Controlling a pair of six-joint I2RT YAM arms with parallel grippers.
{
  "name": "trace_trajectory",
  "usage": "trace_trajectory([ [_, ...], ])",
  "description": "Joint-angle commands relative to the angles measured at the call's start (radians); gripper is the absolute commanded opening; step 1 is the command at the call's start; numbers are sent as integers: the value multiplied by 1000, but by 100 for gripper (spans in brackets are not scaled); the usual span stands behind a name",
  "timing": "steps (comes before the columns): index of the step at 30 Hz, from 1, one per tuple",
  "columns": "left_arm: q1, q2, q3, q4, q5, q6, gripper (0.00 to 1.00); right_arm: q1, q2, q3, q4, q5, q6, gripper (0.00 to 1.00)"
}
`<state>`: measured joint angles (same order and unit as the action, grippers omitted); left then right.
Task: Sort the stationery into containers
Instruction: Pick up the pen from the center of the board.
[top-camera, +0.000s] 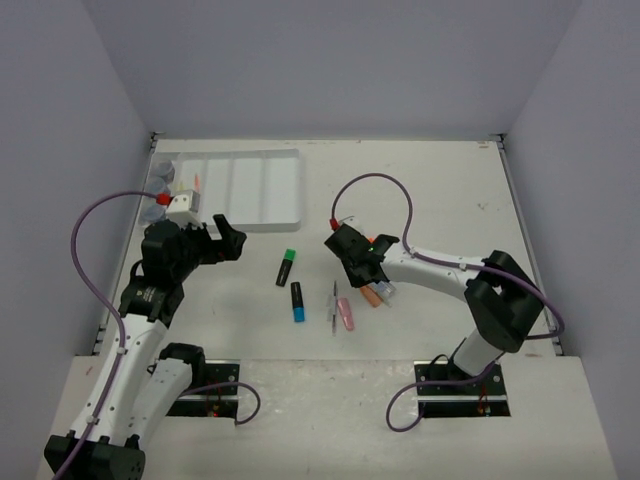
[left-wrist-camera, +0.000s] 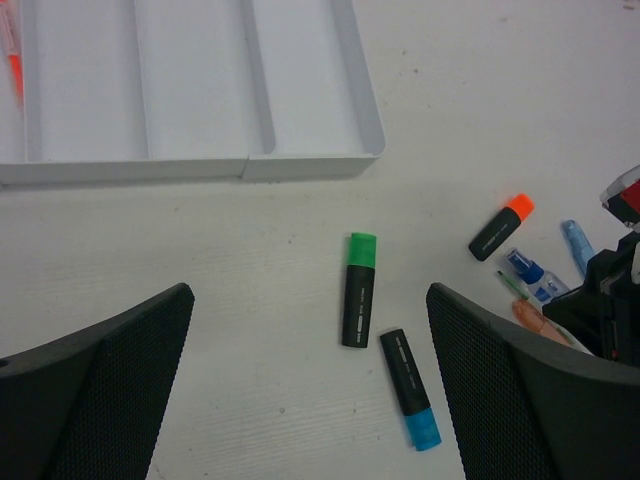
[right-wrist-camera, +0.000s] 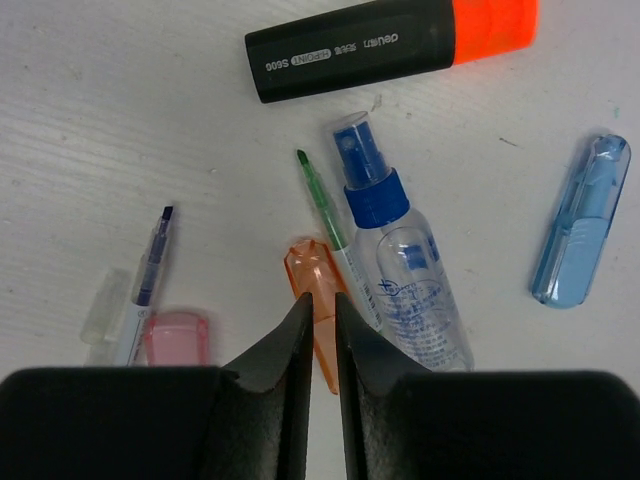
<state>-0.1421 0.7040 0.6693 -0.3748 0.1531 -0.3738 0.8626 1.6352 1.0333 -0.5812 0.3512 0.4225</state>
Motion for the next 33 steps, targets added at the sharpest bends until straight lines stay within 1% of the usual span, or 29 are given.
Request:
trace_trajectory([
  [1, -9, 1, 20, 27, 44, 29, 100, -29, 16, 34, -9, 21, -57, 16],
  [9, -14, 6, 23, 28, 53, 32, 100, -62, 35, 33, -8, -20, -78, 16],
  [19, -16, 11, 22, 30, 66, 35, 100, -68, 76, 33, -17, -50, -96, 15],
  [27, -15, 8, 22, 31, 72, 36, 100, -79, 103, 47, -25, -108, -111, 16],
  [32, -16, 8, 21, 31, 74, 36, 100, -83, 134, 57, -41, -156, -117, 19],
  [33, -16, 9, 20, 31, 74, 36, 100, -87, 142, 59, -49, -167, -117, 22],
])
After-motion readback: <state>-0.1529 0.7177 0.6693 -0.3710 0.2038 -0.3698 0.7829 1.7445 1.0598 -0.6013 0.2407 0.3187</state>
